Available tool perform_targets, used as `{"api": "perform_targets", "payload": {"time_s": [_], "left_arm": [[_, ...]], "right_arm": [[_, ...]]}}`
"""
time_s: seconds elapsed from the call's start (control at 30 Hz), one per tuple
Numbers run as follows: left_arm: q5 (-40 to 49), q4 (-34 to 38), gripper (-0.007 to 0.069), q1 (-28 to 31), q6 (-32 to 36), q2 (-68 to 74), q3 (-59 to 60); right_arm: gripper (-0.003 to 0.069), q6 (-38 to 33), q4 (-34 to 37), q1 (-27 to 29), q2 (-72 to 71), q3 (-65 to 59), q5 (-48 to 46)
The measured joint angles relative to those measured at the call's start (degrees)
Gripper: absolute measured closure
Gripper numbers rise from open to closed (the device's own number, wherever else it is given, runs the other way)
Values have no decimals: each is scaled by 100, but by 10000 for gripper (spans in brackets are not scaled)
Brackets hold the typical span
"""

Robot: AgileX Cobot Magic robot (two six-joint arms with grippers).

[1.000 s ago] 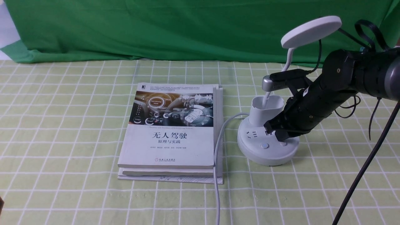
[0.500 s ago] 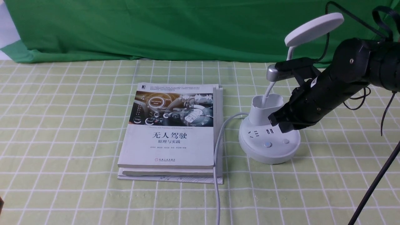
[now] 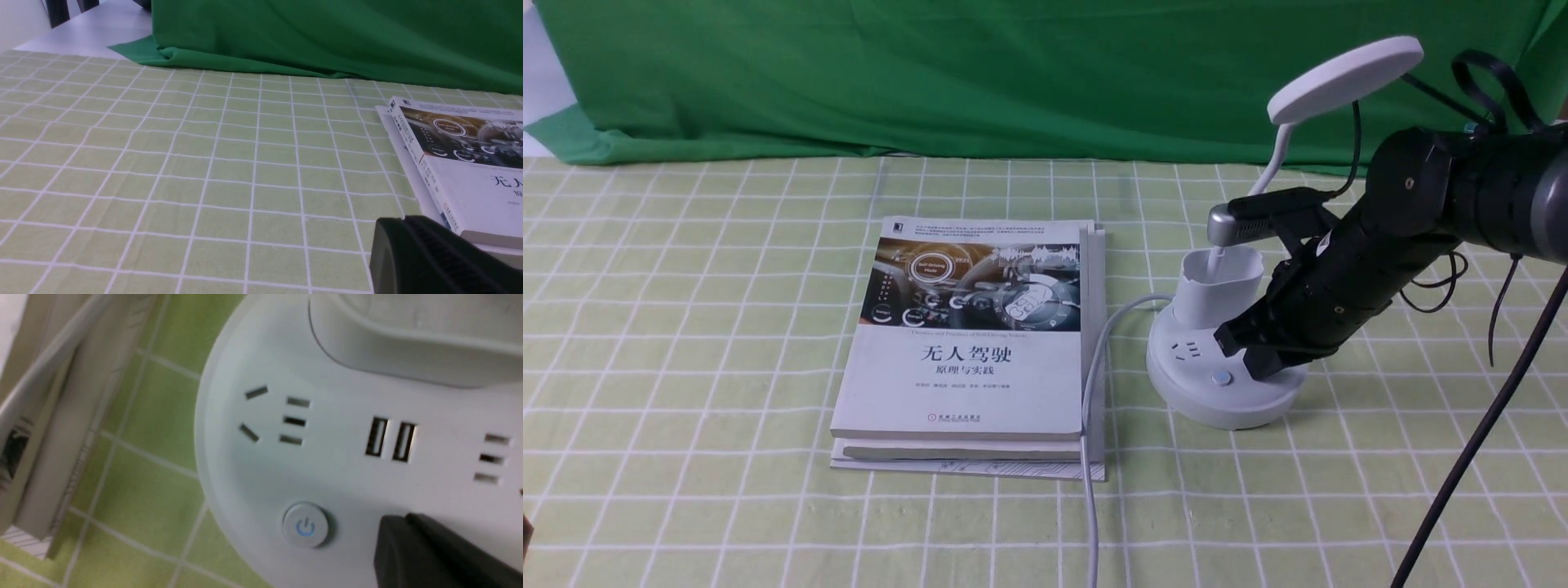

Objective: Turn on the table lamp on the green coffee tablecloth with your hand.

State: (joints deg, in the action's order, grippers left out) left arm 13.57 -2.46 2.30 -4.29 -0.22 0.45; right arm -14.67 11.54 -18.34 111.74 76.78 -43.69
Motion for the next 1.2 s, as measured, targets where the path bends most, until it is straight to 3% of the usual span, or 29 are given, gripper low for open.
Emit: {"api": "perform_targets", "payload": {"time_s": [0.4,0.73,1.2], "left_arm": [[0,0,622,0,0,0,0],[0,0,622,0,0,0,0],[0,0,622,0,0,0,0]], "right_arm": [[628,0,-21,-5,-328,-35,-45],[628,0,-27,-5,-952,-1060,219],[627,283,-24,-5,-4460,-3195,298]]}}
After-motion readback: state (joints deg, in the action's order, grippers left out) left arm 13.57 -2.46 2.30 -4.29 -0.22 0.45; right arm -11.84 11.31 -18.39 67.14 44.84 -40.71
